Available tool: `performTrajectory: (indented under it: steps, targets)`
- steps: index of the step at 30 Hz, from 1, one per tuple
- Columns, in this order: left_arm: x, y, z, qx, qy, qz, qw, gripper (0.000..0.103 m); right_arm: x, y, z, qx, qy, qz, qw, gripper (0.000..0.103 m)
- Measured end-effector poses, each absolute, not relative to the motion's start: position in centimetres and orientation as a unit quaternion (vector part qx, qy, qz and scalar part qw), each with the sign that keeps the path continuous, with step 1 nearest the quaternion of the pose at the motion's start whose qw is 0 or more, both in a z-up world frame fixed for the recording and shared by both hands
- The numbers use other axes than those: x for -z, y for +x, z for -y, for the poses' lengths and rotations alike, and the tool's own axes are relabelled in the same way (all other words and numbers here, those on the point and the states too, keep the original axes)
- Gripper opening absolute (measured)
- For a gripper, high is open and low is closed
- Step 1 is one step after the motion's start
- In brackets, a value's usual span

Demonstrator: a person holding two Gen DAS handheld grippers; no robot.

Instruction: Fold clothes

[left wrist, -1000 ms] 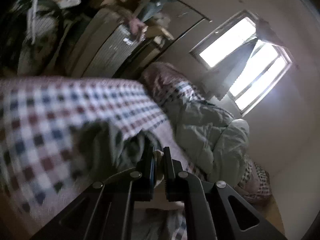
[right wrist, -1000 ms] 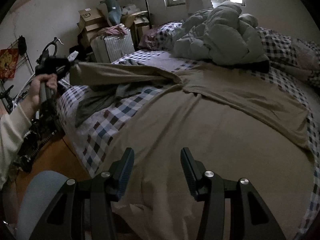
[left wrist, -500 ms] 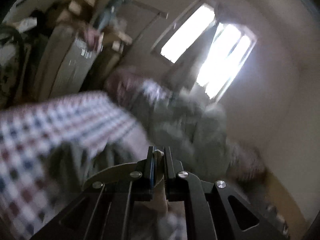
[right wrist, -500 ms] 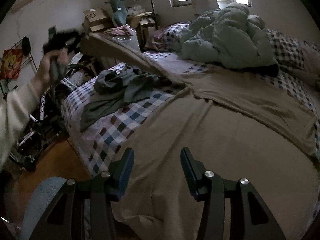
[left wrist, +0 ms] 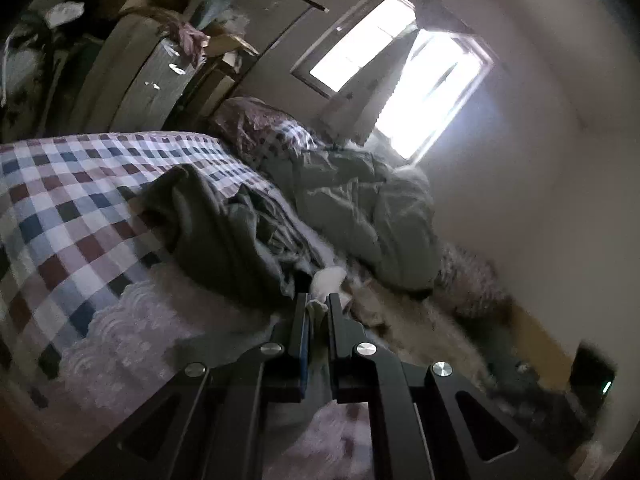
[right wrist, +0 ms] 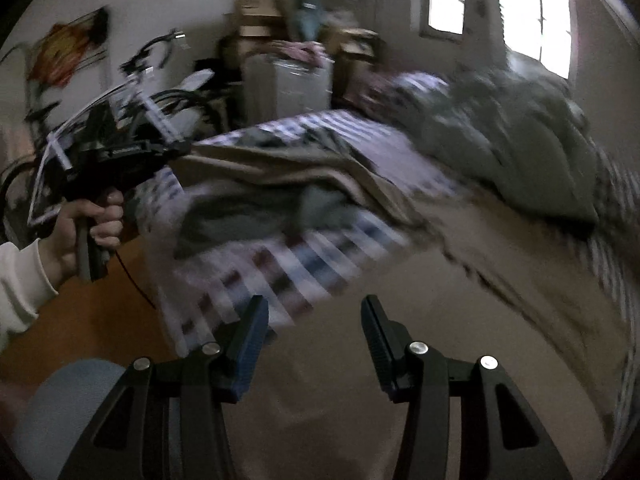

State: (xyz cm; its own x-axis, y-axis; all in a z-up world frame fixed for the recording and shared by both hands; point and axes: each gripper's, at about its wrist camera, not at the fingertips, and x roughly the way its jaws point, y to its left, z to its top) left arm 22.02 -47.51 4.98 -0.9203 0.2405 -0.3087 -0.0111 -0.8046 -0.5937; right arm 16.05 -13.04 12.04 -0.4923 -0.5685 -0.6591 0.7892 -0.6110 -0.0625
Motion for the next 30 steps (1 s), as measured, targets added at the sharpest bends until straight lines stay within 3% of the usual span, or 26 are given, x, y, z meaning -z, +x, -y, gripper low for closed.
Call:
performTrajectory:
  steps: [7,23,26,28,30]
  targets:
    - [-1.6,23.7,43.1,-0.929,-0.249,0.246,0.122,0.007,-11.3,17.2,21.1,0.817,0.244,-0.281,0.440,0.052]
    - [2.1,24.7,42.0,-0.911,-0.256,0.285,0.152,0.010,-3.6,20.6,30.6,0.659,0.020,-0.594,0.460,0.049]
    - [2.4,24.9,41.8,-0.910,-0.259,0.282,0.159,0.012,-1.9,21.1,31.4,0.619,-0.008,-0.637,0.460,0.046]
    - [2.6,24.9,41.7,-0.910,-0.261,0.278,0.162,0.012,-0.6,21.4,31.8,0.584,-0.029,-0.668,0.460,0.036]
    - [2.9,25.0,41.6,-0.909,-0.263,0.277,0.164,0.012,0.5,21.5,32.0,0.552,-0.047,-0.695,0.459,0.032]
